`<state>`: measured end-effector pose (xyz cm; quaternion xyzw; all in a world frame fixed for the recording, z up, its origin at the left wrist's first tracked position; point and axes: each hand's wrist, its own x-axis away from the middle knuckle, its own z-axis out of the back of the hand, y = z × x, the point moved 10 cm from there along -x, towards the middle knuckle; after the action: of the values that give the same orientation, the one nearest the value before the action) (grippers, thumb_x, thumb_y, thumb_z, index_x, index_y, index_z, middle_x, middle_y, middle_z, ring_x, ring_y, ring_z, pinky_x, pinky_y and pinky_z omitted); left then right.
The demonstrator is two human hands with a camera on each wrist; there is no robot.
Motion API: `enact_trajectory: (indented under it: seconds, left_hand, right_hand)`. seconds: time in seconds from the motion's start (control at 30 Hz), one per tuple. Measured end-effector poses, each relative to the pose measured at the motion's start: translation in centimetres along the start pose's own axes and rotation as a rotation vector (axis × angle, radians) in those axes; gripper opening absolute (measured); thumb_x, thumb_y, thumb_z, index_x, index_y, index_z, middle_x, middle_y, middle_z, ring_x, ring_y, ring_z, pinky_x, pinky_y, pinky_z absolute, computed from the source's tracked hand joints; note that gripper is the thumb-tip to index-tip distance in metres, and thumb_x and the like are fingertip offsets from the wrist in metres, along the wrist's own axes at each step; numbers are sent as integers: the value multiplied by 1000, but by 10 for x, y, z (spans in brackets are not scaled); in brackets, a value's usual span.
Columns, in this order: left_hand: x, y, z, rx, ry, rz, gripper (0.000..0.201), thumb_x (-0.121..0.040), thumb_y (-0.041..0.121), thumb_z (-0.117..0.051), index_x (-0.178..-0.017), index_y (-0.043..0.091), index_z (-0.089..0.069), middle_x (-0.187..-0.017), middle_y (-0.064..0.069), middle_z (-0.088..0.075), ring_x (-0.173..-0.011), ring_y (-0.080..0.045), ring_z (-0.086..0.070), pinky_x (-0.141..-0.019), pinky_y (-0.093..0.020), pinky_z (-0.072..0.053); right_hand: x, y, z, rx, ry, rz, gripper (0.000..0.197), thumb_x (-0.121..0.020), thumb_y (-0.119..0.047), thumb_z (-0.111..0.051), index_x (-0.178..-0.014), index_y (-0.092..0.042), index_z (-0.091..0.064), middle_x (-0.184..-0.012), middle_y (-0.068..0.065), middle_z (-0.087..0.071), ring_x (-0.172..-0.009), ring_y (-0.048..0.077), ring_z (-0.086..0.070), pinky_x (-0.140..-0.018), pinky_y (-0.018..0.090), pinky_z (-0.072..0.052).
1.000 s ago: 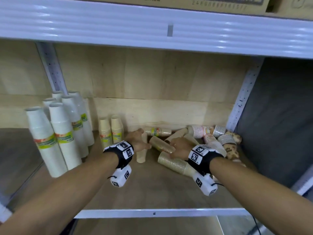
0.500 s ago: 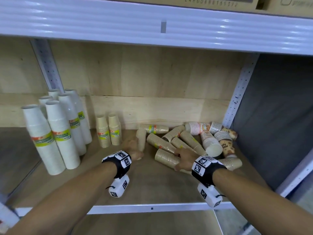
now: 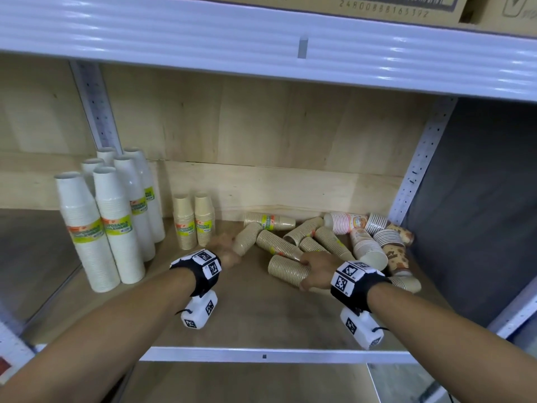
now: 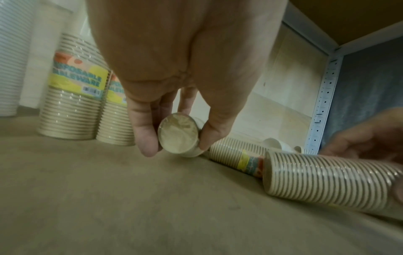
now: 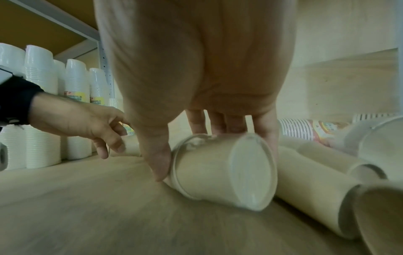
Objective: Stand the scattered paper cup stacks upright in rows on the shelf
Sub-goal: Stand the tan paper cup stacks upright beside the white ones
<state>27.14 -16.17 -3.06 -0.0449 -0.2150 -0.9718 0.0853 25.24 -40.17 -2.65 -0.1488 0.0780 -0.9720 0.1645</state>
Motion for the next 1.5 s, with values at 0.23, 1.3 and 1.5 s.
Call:
enact_trajectory:
  seconds: [0.23,1.3,1.5]
  left_hand:
    - [0,7,54,-31,86,-30,42,-84,17,-68,-124,10,-59,-121,-8,-61,-108,-26,-60,-80,-28,-48]
    - [6,94,81,-78,-17,-325,44,-87,9,-65,-131,17,-60,-124,-2,-62,-109,-17,-58,-83,-23,-45]
    - [1,88,86,-66,31,-306,35,-90,25,-68,-123,16,-66,-124,-4,-59,-106,-19,-57,-81,-25,-43]
  right_hand:
    - [-10,-21,41,-64,99,26,55,-75,-38,-75,-122,-16,-58,-117,2,-62,-101,20,-61,-79,32,-51]
    - [-56,-95,104,-63,241,222,34,-81,-13,-66,-115,-12,-65,-99,-1,-59,-92,18,-57,-71,27,-45]
    - [-62,-91,106,-51,285,161,33,-81,-28,-70,-109,-11,-66,-105,6,-63,-96,23,-61,-73,30,-50]
